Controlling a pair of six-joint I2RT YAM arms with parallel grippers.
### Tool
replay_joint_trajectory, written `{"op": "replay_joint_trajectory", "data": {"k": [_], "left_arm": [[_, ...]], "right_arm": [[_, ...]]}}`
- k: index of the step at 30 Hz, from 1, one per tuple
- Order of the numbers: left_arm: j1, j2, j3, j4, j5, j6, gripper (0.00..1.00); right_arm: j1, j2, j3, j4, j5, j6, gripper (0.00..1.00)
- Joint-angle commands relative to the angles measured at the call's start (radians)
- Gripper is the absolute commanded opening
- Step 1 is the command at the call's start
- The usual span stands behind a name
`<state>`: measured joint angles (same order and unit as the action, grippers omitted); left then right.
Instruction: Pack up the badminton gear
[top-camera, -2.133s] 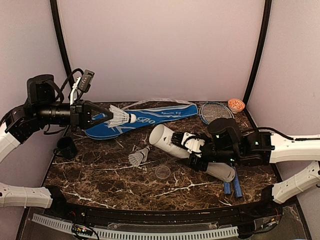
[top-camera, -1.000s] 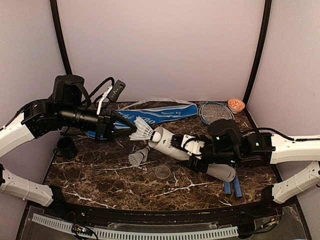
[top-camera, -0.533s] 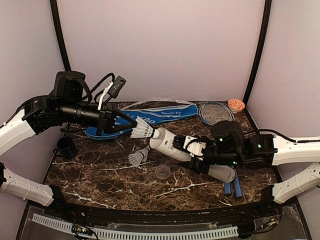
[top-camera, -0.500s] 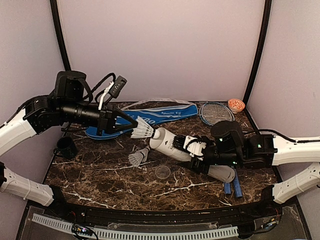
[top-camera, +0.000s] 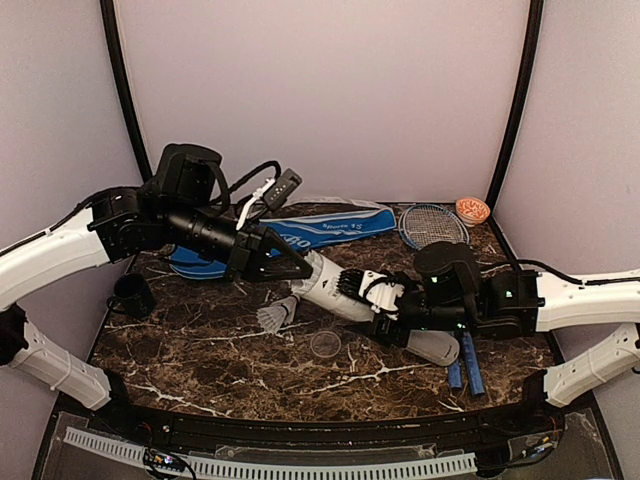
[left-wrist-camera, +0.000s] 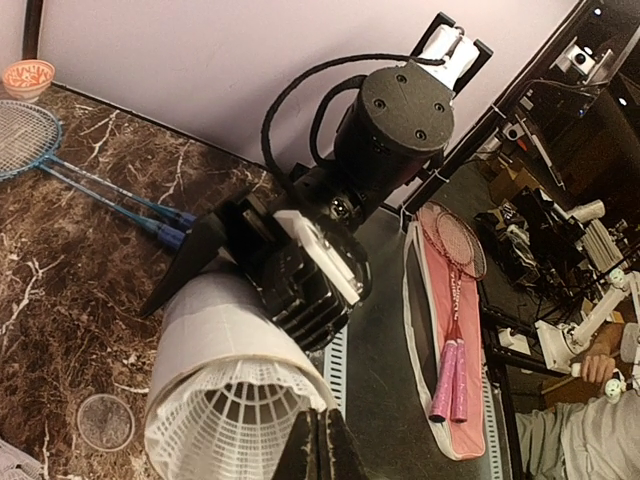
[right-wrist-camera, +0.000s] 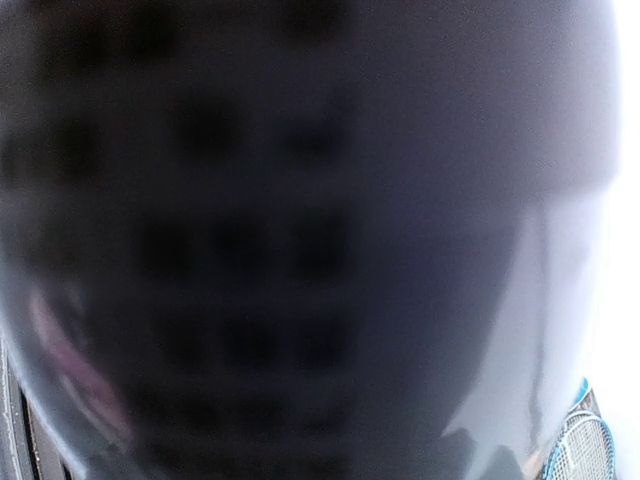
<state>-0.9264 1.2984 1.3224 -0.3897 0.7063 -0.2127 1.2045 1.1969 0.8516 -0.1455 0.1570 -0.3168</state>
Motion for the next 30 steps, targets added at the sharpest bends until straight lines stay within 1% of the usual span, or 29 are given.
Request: {"op": "replay_joint_trajectory", "data": {"k": [1, 2, 3, 4, 9, 10, 13, 14, 16, 18, 19, 21, 24, 26, 28, 30], "left_arm": [[-0.011, 0.002, 0.037, 0.003, 0.046, 0.018, 0.11], [-0.011, -0.004, 0.041, -0.005, 0.042, 0.025, 0.22], [-0.011, -0.013, 0.043, -0.009, 0.042, 0.031, 0.29], [-0.011, -0.023, 0.043, -0.009, 0.01, 0.033, 0.37], [-0.009, -0.081, 0.033, 0.009, 0.0, 0.044, 0.63], [-0.007, -0.094, 0.027, 0.015, -0.007, 0.046, 0.66], [0.007, -0.13, -0.003, 0.031, -0.048, 0.047, 0.71], [0.025, -0.148, -0.021, 0.046, -0.082, 0.035, 0.72], [0.078, -0.195, -0.086, 0.119, -0.113, -0.022, 0.74], [0.143, -0.236, -0.162, 0.204, -0.116, -0.092, 0.75], [0.164, -0.244, -0.182, 0.22, -0.12, -0.106, 0.74], [0.174, -0.233, -0.188, 0.211, -0.123, -0.089, 0.73], [0.174, -0.184, -0.15, 0.131, -0.14, -0.033, 0.74], [0.173, -0.172, -0.146, 0.109, -0.171, -0.007, 0.75], [0.174, -0.167, -0.145, 0.105, -0.188, 0.007, 0.78], [0.174, -0.161, -0.143, 0.106, -0.192, 0.009, 0.79]], "right_arm": [[0.008, -0.009, 0.005, 0.086, 0.003, 0.002, 0.52], [0.008, -0.014, -0.001, 0.09, 0.005, 0.004, 0.52], [0.009, -0.019, -0.009, 0.096, 0.005, 0.005, 0.52], [0.008, -0.022, -0.015, 0.1, 0.008, 0.008, 0.52], [0.008, -0.033, -0.044, 0.129, 0.018, 0.02, 0.51], [0.008, -0.036, -0.05, 0.137, 0.02, 0.021, 0.51], [0.007, -0.055, -0.069, 0.171, 0.043, 0.033, 0.51], [0.007, -0.078, -0.083, 0.194, 0.052, 0.038, 0.51], [0.001, -0.131, -0.124, 0.274, 0.057, 0.052, 0.51], [-0.017, -0.185, -0.161, 0.344, 0.034, 0.082, 0.52], [-0.022, -0.204, -0.174, 0.367, 0.023, 0.098, 0.52], [-0.027, -0.23, -0.179, 0.398, 0.0, 0.108, 0.52], [-0.027, -0.26, -0.178, 0.44, -0.057, 0.117, 0.52], [-0.026, -0.292, -0.208, 0.521, -0.062, 0.121, 0.53], [-0.028, -0.314, -0.257, 0.655, -0.045, 0.117, 0.54], [-0.029, -0.312, -0.291, 0.734, -0.024, 0.113, 0.57]]}}
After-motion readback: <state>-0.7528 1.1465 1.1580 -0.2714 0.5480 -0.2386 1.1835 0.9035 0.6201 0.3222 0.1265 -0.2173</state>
